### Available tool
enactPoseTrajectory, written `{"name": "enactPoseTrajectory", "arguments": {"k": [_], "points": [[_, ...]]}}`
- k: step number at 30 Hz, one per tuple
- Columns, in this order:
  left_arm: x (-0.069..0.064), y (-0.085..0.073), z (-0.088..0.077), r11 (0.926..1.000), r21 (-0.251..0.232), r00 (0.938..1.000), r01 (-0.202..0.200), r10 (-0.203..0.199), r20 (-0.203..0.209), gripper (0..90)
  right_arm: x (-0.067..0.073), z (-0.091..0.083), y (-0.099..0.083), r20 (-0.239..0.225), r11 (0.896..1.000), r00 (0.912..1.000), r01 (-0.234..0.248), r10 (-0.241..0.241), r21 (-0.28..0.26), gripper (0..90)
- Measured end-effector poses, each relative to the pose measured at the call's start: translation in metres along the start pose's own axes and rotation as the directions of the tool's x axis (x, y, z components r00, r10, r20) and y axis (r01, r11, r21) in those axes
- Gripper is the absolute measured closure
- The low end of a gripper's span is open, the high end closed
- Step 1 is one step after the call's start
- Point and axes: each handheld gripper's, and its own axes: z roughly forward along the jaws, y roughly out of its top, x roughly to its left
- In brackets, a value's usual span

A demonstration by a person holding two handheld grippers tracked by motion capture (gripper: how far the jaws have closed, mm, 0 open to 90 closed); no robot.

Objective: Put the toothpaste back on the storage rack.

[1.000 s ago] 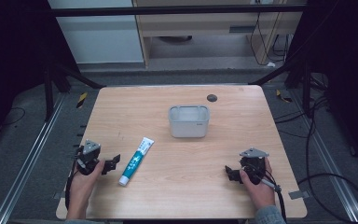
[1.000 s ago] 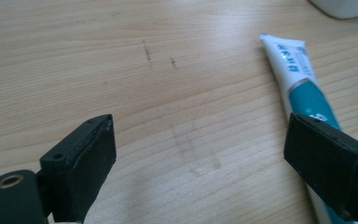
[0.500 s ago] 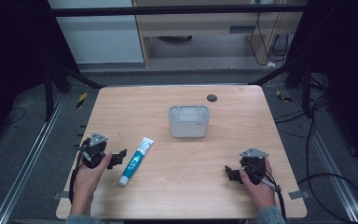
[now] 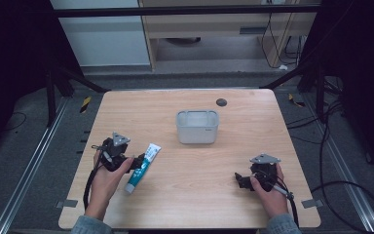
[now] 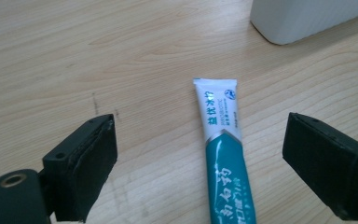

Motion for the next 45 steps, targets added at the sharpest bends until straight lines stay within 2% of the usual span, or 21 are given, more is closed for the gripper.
{"name": "enactPoseTrajectory", "arguments": {"k": [4, 7, 9, 13, 15, 19, 20, 23, 25, 26, 29, 32, 33, 34, 35, 37, 39, 45], "points": [[-0.002, 0.007, 0.003, 0.9994, 0.029, 0.9999, -0.016, 0.016, -0.001, 9.5, 0.000, 0.000, 0.000, 0.000, 1.000, 1.0000, 0.000, 0.000, 0.001, 0.4], [-0.006, 0.014, 0.003, 0.9970, 0.060, 0.9988, -0.049, 0.049, 0.003, 9.5, 0.000, 0.000, 0.000, 0.000, 1.000, 1.0000, 0.000, 0.000, 0.000, 0.4], [-0.007, 0.016, 0.004, 0.9968, 0.063, 0.9987, -0.050, 0.050, 0.003, 9.5, 0.000, 0.000, 0.000, 0.000, 1.000, 1.0000, 0.000, 0.000, 0.000, 0.4], [-0.011, 0.020, 0.011, 0.9870, 0.140, 0.9968, -0.079, 0.077, 0.020, 9.5, 0.000, 0.000, 0.000, 0.000, 1.000, 1.0000, 0.000, 0.000, 0.002, 0.4], [-0.011, 0.021, 0.012, 0.9848, 0.151, 0.9963, -0.086, 0.083, 0.022, 9.6, 0.000, 0.000, 0.000, 0.000, 1.000, 1.0000, 0.000, 0.000, 0.002, 0.4], [-0.012, 0.029, 0.013, 0.9820, 0.168, 0.9959, -0.086, 0.080, 0.043, 13.8, 0.000, 0.000, 0.000, 0.000, 1.000, 1.0000, 0.000, 0.000, 0.001, 0.4], [-0.014, 0.033, 0.011, 0.9817, 0.161, 0.9946, -0.101, 0.095, 0.041, 18.2, 0.000, 0.000, 0.000, 0.000, 1.000, 1.0000, 0.000, 0.000, 0.002, 0.4], [-0.015, 0.037, 0.007, 0.9837, 0.150, 0.9942, -0.099, 0.092, 0.056, 25.7, 0.000, 0.000, 0.000, 0.000, 1.000, 1.0000, 0.000, 0.000, 0.002, 0.4], [-0.015, 0.038, 0.007, 0.9824, 0.152, 0.9934, -0.108, 0.101, 0.055, 29.4, 0.000, 0.000, 0.000, 0.000, 1.000, 1.0000, 0.000, 0.000, 0.002, 0.4], [-0.016, 0.039, 0.010, 0.9792, 0.162, 0.9917, -0.123, 0.115, 0.058, 30.9, 0.000, 0.000, 0.000, -0.001, 1.000, 1.0000, 0.000, 0.000, 0.000, 0.4], [-0.016, 0.040, 0.014, 0.9756, 0.173, 0.9898, -0.135, 0.124, 0.071, 35.2, 0.000, 0.000, 0.000, -0.002, 1.000, 1.0000, 0.005, -0.005, 0.000, 0.4], [-0.018, 0.037, 0.028, 0.9638, 0.223, 0.9872, -0.146, 0.128, 0.095, 41.1, -0.001, 0.000, 0.000, -0.004, 1.000, 1.0000, 0.005, -0.005, 0.002, 0.4], [-0.018, 0.037, 0.028, 0.9638, 0.223, 0.9872, -0.146, 0.128, 0.095, 41.7, -0.001, 0.000, 0.000, -0.004, 1.000, 1.0000, 0.006, -0.006, 0.002, 0.4], [-0.016, 0.033, 0.037, 0.9577, 0.255, 0.9884, -0.134, 0.111, 0.105, 42.3, -0.001, 0.000, 0.000, -0.004, 1.000, 1.0000, 0.005, -0.005, 0.002, 0.4], [-0.016, 0.033, 0.037, 0.9577, 0.255, 0.9884, -0.134, 0.111, 0.105, 43.9, -0.001, 0.000, 0.000, -0.004, 1.000, 1.0000, 0.005, -0.005, 0.002, 0.4], [-0.015, 0.028, 0.044, 0.9530, 0.278, 0.9901, -0.119, 0.093, 0.106, 45.2, -0.001, 0.000, 0.000, -0.004, 1.000, 1.0000, 0.006, -0.006, 0.002, 0.4], [-0.016, 0.024, 0.049, 0.9462, 0.296, 0.9900, -0.130, 0.107, 0.093, 46.1, -0.001, 0.000, 0.000, -0.004, 1.000, 1.0000, 0.005, -0.005, 0.002, 0.4], [-0.018, 0.017, 0.059, 0.9396, 0.318, 0.9901, -0.128, 0.102, 0.096, 46.0, -0.001, 0.000, 0.000, -0.004, 1.000, 1.0000, 0.005, -0.005, 0.002, 0.4]]}}
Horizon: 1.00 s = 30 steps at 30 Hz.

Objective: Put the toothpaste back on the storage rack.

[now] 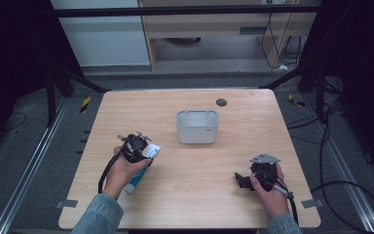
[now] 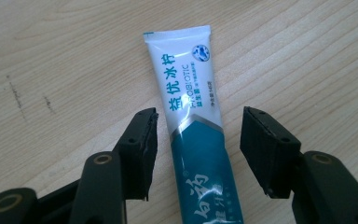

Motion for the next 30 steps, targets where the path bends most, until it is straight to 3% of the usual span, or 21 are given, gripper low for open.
{"name": "enactPoseTrajectory", "arguments": {"k": [8, 13, 26, 30], "points": [[0.000, -0.003, 0.013, 0.9996, 0.028, 0.9999, 0.008, -0.008, 0.011, 47.9, 0.000, 0.000, 0.000, -0.003, 1.000, 1.0000, 0.003, -0.003, -0.001, 0.4], [-0.001, -0.004, 0.015, 0.9994, 0.035, 1.0000, 0.009, -0.009, 0.001, 48.2, 0.000, 0.000, -0.001, -0.004, 1.000, 1.0000, 0.004, -0.004, -0.001, 0.4], [0.003, -0.007, 0.020, 0.9985, 0.045, 0.9991, 0.032, -0.033, 0.026, 54.8, 0.001, -0.001, 0.000, -0.010, 1.000, 0.9999, -0.007, 0.007, 0.003, 0.4], [0.002, -0.006, 0.019, 0.9985, 0.051, 0.9996, 0.018, -0.019, 0.023, 58.2, 0.001, -0.001, 0.000, -0.010, 1.000, 0.9999, -0.007, 0.007, 0.003, 0.4]]}}
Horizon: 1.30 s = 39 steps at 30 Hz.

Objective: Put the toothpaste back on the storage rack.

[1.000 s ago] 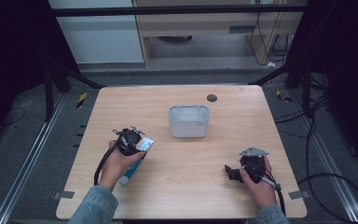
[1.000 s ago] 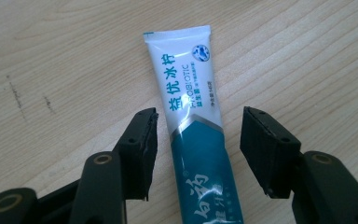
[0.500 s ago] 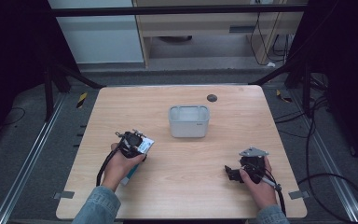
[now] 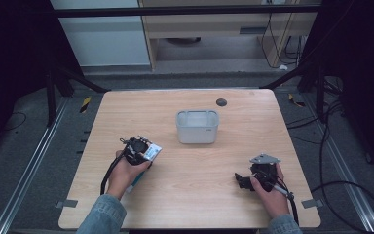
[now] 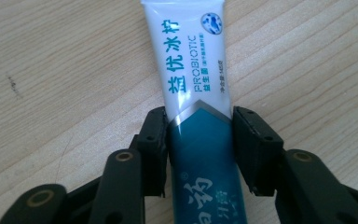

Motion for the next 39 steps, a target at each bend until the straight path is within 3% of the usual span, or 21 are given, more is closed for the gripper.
{"name": "enactPoseTrajectory", "arguments": {"k": [13, 21, 27, 32, 35, 39], "points": [[-0.004, 0.004, -0.001, 0.9982, 0.037, 0.9988, -0.048, 0.049, -0.005, 66.4, 0.000, 0.000, 0.000, -0.001, 1.000, 1.0000, -0.001, 0.001, 0.000, 0.4], [-0.003, 0.005, -0.005, 0.9976, 0.044, 0.9985, -0.054, 0.053, 0.016, 75.5, 0.000, 0.000, 0.000, -0.001, 1.000, 1.0000, -0.001, 0.001, 0.000, 0.4], [-0.003, 0.002, -0.009, 0.9988, 0.021, 0.9988, -0.043, 0.043, 0.025, 77.4, 0.000, 0.000, 0.000, -0.001, 1.000, 1.0000, -0.001, 0.001, 0.000, 0.4], [-0.005, -0.001, -0.028, 0.9980, -0.039, 0.9986, -0.050, 0.051, 0.018, 77.9, 0.000, 0.000, 0.000, 0.000, 1.000, 1.0000, 0.000, 0.000, 0.000, 0.4], [-0.007, 0.002, -0.050, 0.9934, -0.095, 0.9980, -0.063, 0.063, -0.002, 78.1, 0.000, 0.000, 0.000, -0.001, 1.000, 1.0000, 0.000, 0.000, 0.000, 0.4], [-0.010, 0.007, -0.063, 0.9884, -0.128, 0.9966, -0.082, 0.080, -0.019, 78.3, 0.000, 0.000, 0.000, 0.000, 1.000, 1.0000, 0.000, 0.000, 0.000, 0.4]]}}
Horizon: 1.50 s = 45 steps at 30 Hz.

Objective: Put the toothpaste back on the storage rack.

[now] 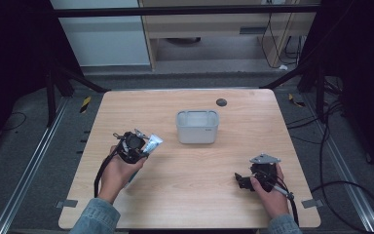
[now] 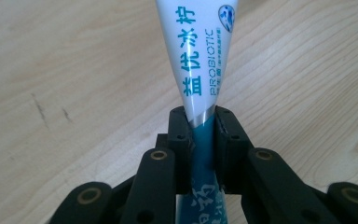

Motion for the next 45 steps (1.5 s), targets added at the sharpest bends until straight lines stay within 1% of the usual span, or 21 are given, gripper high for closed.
{"name": "enactPoseTrajectory", "arguments": {"k": [3, 6, 8, 9, 10, 11, 15, 16, 17, 22, 24, 27, 31, 35, 37, 38, 41, 42, 43, 44, 45], "points": [[-0.002, 0.006, -0.009, 0.9992, -0.039, 1.0000, 0.001, -0.001, 0.009, 78.3, 0.000, 0.000, 0.000, -0.001, 1.000, 1.0000, 0.000, 0.000, 0.000, 0.4], [-0.004, 0.011, -0.014, 0.9978, -0.065, 0.9999, 0.006, -0.005, 0.012, 78.3, 0.000, 0.000, 0.000, 0.000, 1.000, 1.0000, 0.000, 0.000, 0.000, 0.4], [-0.005, 0.015, -0.015, 0.9961, -0.087, 0.9998, 0.017, -0.017, 0.008, 78.3, 0.000, 0.000, 0.000, 0.000, 1.000, 1.0000, 0.000, 0.000, 0.000, 0.4], [-0.004, 0.017, -0.016, 0.9950, -0.097, 0.9997, 0.023, -0.022, 0.013, 78.3, 0.000, 0.000, 0.000, 0.000, 1.000, 1.0000, 0.000, 0.000, 0.000, 0.4], [-0.005, 0.021, -0.017, 0.9930, -0.113, 0.9991, 0.034, -0.031, 0.027, 78.3, 0.000, 0.000, 0.000, 0.000, 1.000, 1.0000, 0.000, 0.000, 0.000, 0.4], [-0.005, 0.021, -0.017, 0.9930, -0.113, 0.9991, 0.034, -0.031, 0.027, 78.3, 0.000, 0.000, 0.000, 0.000, 1.000, 1.0000, 0.000, 0.000, 0.000, 0.4], [-0.011, 0.032, -0.018, 0.9901, -0.138, 0.9993, 0.024, -0.020, 0.032, 78.3, 0.000, 0.000, 0.000, 0.001, 1.000, 1.0000, 0.002, -0.002, -0.001, 0.4], [-0.011, 0.032, -0.018, 0.9901, -0.138, 0.9993, 0.024, -0.020, 0.032, 78.3, 0.000, 0.000, 0.000, 0.001, 1.000, 1.0000, 0.002, -0.002, -0.001, 0.4], [-0.012, 0.034, -0.018, 0.9897, -0.142, 0.9994, 0.018, -0.014, 0.032, 78.3, -0.001, 0.001, 0.000, 0.005, 1.000, 0.9999, 0.011, -0.011, -0.004, 0.4], [-0.018, 0.045, -0.021, 0.9873, -0.159, 0.9993, -0.001, 0.007, 0.037, 78.3, -0.001, 0.001, 0.000, 0.006, 1.000, 0.9999, 0.013, -0.013, -0.005, 0.4], [-0.018, 0.047, -0.022, 0.9864, -0.164, 0.9993, -0.002, 0.008, 0.036, 78.3, -0.001, 0.001, 0.000, 0.005, 1.000, 0.9999, 0.014, -0.014, -0.005, 0.4], [-0.020, 0.054, -0.027, 0.9844, -0.176, 0.9991, 0.000, 0.007, 0.041, 78.3, -0.002, 0.001, 0.000, 0.004, 1.000, 0.9999, 0.016, -0.016, -0.005, 0.4], [-0.021, 0.060, -0.032, 0.9832, -0.183, 0.9993, -0.006, 0.012, 0.034, 78.4, -0.002, 0.001, 0.000, 0.004, 1.000, 0.9999, 0.016, -0.016, -0.005, 0.4], [-0.025, 0.071, -0.041, 0.9786, -0.205, 0.9992, -0.022, 0.028, 0.027, 78.5, -0.002, 0.001, 0.000, 0.004, 1.000, 0.9999, 0.010, -0.010, -0.003, 0.4], [-0.026, 0.074, -0.042, 0.9782, -0.206, 0.9991, -0.025, 0.031, 0.028, 78.5, -0.001, 0.000, 0.000, -0.002, 1.000, 1.0000, 0.001, -0.001, -0.001, 0.4], [-0.026, 0.076, -0.042, 0.9774, -0.210, 0.9991, -0.026, 0.033, 0.029, 78.5, -0.002, 0.001, 0.000, 0.006, 1.000, 0.9998, 0.020, -0.020, -0.005, 0.4], [-0.027, 0.085, -0.044, 0.9746, -0.222, 0.9988, -0.025, 0.034, 0.035, 78.6, -0.003, 0.001, 0.000, 0.003, 1.000, 0.9998, 0.018, -0.018, -0.004, 0.4], [-0.027, 0.085, -0.044, 0.9746, -0.222, 0.9988, -0.025, 0.034, 0.035, 78.6, -0.002, 0.001, 0.000, 0.001, 1.000, 0.9999, 0.014, -0.014, -0.003, 0.4], [-0.028, 0.090, -0.046, 0.9726, -0.231, 0.9988, -0.028, 0.036, 0.033, 78.6, -0.003, 0.001, 0.000, 0.000, 1.000, 0.9999, 0.014, -0.014, -0.003, 0.4], [-0.028, 0.090, -0.046, 0.9726, -0.231, 0.9988, -0.028, 0.036, 0.033, 78.6, -0.003, 0.001, 0.000, 0.000, 1.000, 0.9999, 0.014, -0.014, -0.003, 0.4], [-0.029, 0.095, -0.049, 0.9699, -0.242, 0.9987, -0.030, 0.039, 0.033, 78.6, -0.003, 0.001, 0.000, 0.002, 1.000, 0.9998, 0.022, -0.022, -0.003, 0.4]]}}
